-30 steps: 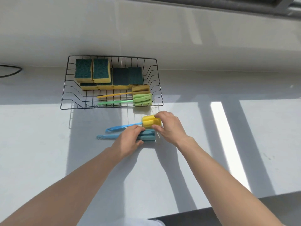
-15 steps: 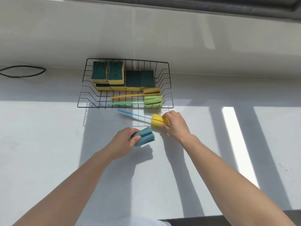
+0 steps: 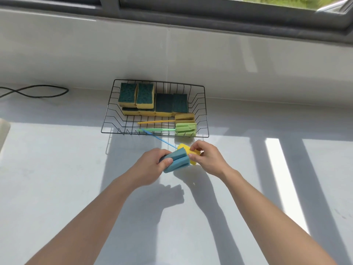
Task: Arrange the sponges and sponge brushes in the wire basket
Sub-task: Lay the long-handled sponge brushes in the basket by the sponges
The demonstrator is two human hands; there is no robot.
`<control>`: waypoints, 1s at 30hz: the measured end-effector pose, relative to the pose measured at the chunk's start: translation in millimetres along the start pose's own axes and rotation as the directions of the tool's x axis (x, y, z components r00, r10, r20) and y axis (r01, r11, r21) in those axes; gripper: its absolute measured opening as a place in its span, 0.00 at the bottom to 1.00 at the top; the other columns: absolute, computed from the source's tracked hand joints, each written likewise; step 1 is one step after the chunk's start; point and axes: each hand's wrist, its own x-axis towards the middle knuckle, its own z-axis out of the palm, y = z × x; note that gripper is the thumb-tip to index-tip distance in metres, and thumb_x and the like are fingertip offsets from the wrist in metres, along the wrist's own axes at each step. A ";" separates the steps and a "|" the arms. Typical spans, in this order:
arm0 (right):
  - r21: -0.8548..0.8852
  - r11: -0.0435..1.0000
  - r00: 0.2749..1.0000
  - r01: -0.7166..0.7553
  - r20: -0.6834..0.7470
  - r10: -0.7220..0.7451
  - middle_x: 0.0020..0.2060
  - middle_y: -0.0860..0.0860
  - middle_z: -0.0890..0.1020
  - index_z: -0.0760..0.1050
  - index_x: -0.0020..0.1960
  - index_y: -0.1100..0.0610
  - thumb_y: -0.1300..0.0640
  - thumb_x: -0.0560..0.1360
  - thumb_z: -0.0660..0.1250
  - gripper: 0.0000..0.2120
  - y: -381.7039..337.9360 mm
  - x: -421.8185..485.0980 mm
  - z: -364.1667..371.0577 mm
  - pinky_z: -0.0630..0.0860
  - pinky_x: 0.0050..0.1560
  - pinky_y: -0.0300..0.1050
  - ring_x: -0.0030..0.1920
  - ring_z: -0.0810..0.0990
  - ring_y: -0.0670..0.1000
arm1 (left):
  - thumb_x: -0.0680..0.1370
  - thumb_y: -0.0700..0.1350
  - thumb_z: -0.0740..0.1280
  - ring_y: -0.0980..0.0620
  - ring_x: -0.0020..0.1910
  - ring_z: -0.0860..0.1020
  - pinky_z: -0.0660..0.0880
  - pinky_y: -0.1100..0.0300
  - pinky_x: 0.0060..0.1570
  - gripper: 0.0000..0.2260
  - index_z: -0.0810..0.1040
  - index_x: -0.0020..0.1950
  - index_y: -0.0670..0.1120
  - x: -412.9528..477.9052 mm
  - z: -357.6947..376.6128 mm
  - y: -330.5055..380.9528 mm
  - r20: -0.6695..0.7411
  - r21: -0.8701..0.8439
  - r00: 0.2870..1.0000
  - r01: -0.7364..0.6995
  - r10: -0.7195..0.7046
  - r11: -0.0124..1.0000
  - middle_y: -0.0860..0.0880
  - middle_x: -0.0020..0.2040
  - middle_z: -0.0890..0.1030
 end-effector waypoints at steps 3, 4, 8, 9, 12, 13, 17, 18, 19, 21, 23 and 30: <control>-0.005 0.998 0.998 0.061 -0.006 -0.061 0.44 0.44 0.79 0.77 0.46 0.48 0.54 0.74 0.74 0.06 -15.8 1.5 -17.0 0.72 0.41 0.42 0.39 0.73 0.43 | 0.82 0.49 0.62 0.56 0.49 0.76 0.72 0.58 0.49 0.09 0.79 0.59 0.55 0.3 -7.9 4.4 -0.023 -0.013 1.000 -0.015 0.015 1.000 0.52 0.49 0.79; -0.031 0.996 0.997 0.082 -0.002 -0.082 0.44 0.44 0.79 0.77 0.46 0.47 0.53 0.74 0.74 0.06 -20.4 3.5 -23.7 0.70 0.39 0.40 0.37 0.72 0.41 | 0.82 0.49 0.62 0.57 0.49 0.76 0.72 0.58 0.49 0.09 0.79 0.59 0.55 0.7 -10.3 6.0 -0.028 -0.014 0.999 -0.021 0.021 1.000 0.52 0.49 0.79; -0.245 0.963 0.992 0.110 0.095 -0.089 0.43 0.40 0.78 0.76 0.45 0.44 0.51 0.75 0.74 0.07 -31.7 16.3 -50.0 0.66 0.35 0.34 0.40 0.74 0.37 | 0.82 0.49 0.61 0.57 0.48 0.76 0.72 0.57 0.49 0.09 0.79 0.59 0.56 1.7 -18.7 10.8 -0.040 -0.016 0.999 -0.038 0.037 0.999 0.52 0.50 0.79; -0.279 0.954 0.990 0.105 0.115 -0.075 0.43 0.40 0.78 0.75 0.45 0.44 0.50 0.75 0.73 0.07 -32.2 19.6 -53.5 0.66 0.36 0.36 0.41 0.74 0.39 | 0.82 0.49 0.61 0.57 0.48 0.76 0.72 0.57 0.50 0.09 0.79 0.59 0.56 1.9 -20.0 11.4 -0.039 -0.021 0.999 -0.038 0.037 0.999 0.52 0.50 0.79; -0.282 0.954 0.989 0.099 0.131 -0.064 0.42 0.41 0.78 0.75 0.45 0.44 0.52 0.76 0.73 0.07 -28.7 24.9 -51.7 0.68 0.37 0.40 0.42 0.73 0.42 | 0.82 0.49 0.62 0.55 0.49 0.76 0.73 0.55 0.52 0.09 0.79 0.59 0.55 1.2 -21.0 10.1 -0.028 -0.035 0.999 -0.026 0.025 0.999 0.52 0.51 0.79; -0.256 0.962 0.990 0.094 0.128 -0.062 0.43 0.41 0.78 0.75 0.45 0.45 0.53 0.76 0.73 0.07 -25.8 24.4 -47.7 0.69 0.38 0.41 0.41 0.73 0.42 | 0.82 0.49 0.62 0.54 0.49 0.76 0.73 0.54 0.52 0.09 0.79 0.59 0.54 0.5 -20.3 8.8 -0.023 -0.034 1.000 -0.016 0.015 0.999 0.51 0.51 0.79; -0.149 0.986 0.991 0.067 0.128 -0.048 0.44 0.47 0.80 0.77 0.46 0.47 0.56 0.75 0.73 0.06 -12.7 13.9 -34.5 0.73 0.43 0.47 0.40 0.73 0.49 | 0.82 0.49 0.62 0.57 0.48 0.76 0.73 0.56 0.50 0.09 0.79 0.59 0.55 -3.1 -16.8 2.4 -0.004 -0.036 1.000 0.014 -0.014 0.999 0.52 0.50 0.79; -0.123 0.990 0.989 0.066 0.141 -0.049 0.44 0.48 0.80 0.77 0.46 0.47 0.56 0.75 0.73 0.07 -11.9 11.0 -34.9 0.74 0.44 0.48 0.40 0.74 0.50 | 0.82 0.49 0.62 0.57 0.48 0.76 0.72 0.58 0.49 0.09 0.79 0.59 0.55 -3.8 -16.8 1.4 -0.001 -0.035 1.000 0.014 -0.014 0.999 0.52 0.50 0.79; -0.098 0.993 0.987 0.070 0.153 -0.054 0.44 0.47 0.80 0.77 0.45 0.46 0.56 0.75 0.73 0.07 -12.6 9.3 -36.8 0.75 0.45 0.47 0.40 0.74 0.50 | 0.82 0.49 0.62 0.57 0.48 0.76 0.72 0.59 0.49 0.09 0.79 0.60 0.55 -3.9 -17.6 1.0 0.001 -0.032 1.000 0.014 -0.014 0.999 0.52 0.51 0.79; -0.041 0.996 0.985 0.085 0.155 -0.078 0.45 0.46 0.81 0.78 0.46 0.46 0.56 0.75 0.74 0.07 -17.3 9.2 -44.4 0.75 0.44 0.42 0.41 0.75 0.47 | 0.82 0.49 0.63 0.58 0.49 0.75 0.70 0.60 0.49 0.10 0.79 0.61 0.54 -2.3 -20.4 1.1 -0.006 -0.016 1.000 0.010 -0.010 1.000 0.53 0.51 0.78; 0.021 0.994 0.988 0.110 0.107 -0.112 0.46 0.45 0.81 0.79 0.48 0.46 0.57 0.75 0.74 0.07 -24.6 14.8 -54.6 0.75 0.44 0.38 0.42 0.76 0.44 | 0.82 0.49 0.63 0.59 0.48 0.75 0.70 0.61 0.48 0.09 0.79 0.60 0.54 1.2 -23.4 3.7 -0.016 0.002 1.000 -0.006 0.006 1.000 0.54 0.50 0.77; -0.087 0.975 0.972 0.204 -0.098 -0.212 0.52 0.47 0.83 0.80 0.58 0.53 0.59 0.75 0.74 0.12 -42.1 73.4 -78.1 0.71 0.47 0.35 0.51 0.78 0.47 | 0.82 0.49 0.63 0.53 0.48 0.75 0.72 0.55 0.49 0.09 0.79 0.60 0.52 23.7 -33.6 24.2 0.007 0.125 0.996 -0.091 0.090 0.988 0.50 0.50 0.78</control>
